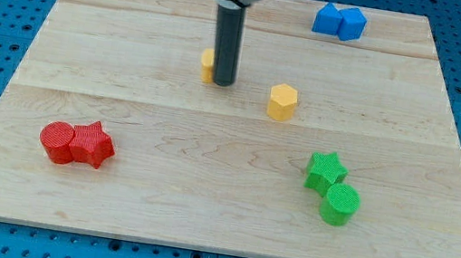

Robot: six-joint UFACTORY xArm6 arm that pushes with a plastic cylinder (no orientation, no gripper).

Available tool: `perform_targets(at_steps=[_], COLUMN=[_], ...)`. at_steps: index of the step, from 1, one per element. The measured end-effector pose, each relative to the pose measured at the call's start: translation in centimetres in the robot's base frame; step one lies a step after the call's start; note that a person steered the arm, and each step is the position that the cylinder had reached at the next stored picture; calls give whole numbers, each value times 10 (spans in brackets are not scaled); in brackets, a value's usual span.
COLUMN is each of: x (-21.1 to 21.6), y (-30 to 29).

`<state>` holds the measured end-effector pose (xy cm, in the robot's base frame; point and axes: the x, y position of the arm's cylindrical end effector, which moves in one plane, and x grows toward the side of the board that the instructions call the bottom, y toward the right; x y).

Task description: Move the yellow hexagon towards the yellow heart

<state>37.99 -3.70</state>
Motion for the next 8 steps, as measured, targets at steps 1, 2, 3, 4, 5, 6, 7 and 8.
perform_targets(at_steps=[1, 2, 3, 4, 5, 6, 7, 8], x=[-2, -60, -37, 9, 21, 21, 34, 41], y=[-4, 104, 175, 177, 133, 136, 195, 142])
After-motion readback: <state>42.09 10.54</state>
